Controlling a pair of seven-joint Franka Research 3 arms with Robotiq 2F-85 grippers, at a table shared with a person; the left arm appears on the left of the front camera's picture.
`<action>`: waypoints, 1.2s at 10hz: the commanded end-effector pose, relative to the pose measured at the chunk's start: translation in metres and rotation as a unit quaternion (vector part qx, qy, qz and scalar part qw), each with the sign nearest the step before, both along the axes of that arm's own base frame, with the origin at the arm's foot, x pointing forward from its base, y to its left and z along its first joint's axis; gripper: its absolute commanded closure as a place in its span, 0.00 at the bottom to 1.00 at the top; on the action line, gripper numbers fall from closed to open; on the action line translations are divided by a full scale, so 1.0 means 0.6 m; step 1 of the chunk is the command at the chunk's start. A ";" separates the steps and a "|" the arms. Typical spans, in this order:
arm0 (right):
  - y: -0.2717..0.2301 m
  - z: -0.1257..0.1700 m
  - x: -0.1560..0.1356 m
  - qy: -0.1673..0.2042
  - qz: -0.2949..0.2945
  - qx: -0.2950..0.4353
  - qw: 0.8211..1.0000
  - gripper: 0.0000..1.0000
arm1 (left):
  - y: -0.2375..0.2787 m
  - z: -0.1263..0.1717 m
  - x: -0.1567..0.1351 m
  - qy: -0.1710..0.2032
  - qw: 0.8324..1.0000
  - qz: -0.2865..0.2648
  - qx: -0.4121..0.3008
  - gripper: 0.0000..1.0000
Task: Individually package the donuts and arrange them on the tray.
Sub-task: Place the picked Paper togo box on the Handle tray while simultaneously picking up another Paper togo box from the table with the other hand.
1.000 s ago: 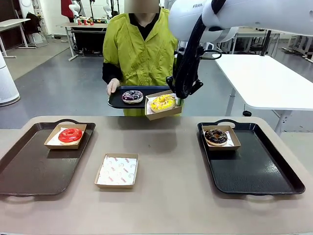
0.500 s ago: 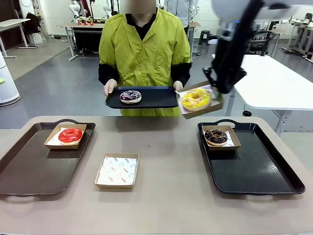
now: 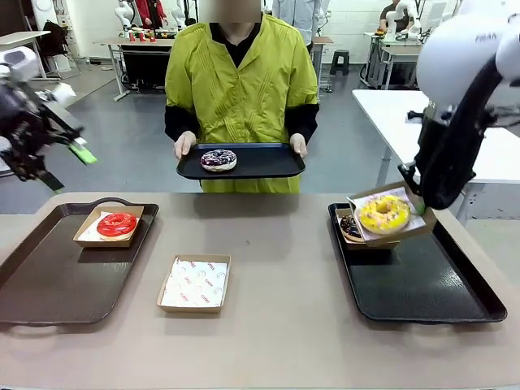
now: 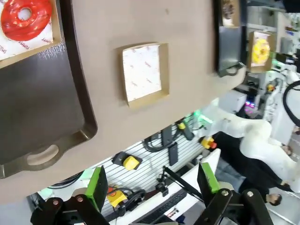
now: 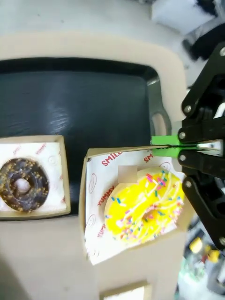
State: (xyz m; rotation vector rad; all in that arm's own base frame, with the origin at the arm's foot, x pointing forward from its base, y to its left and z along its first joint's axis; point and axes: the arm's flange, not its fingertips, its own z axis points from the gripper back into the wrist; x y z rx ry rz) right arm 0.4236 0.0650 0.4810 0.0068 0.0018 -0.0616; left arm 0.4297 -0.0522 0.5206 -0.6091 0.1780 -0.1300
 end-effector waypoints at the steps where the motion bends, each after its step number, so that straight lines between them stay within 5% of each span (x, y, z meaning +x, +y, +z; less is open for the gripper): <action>1: -0.015 -0.031 0.004 -0.005 0.000 0.022 1.000 0.98 | -0.048 -0.042 0.010 0.011 0.998 -0.006 0.059 0.00; 5: -0.056 -0.084 0.008 0.001 -0.026 0.050 0.998 0.98 | -0.159 -0.122 0.004 -0.039 0.984 0.012 0.171 0.00; 12: -0.034 -0.065 0.006 0.007 -0.021 0.019 1.000 0.98 | -0.259 -0.250 -0.023 -0.083 0.964 0.015 0.251 0.00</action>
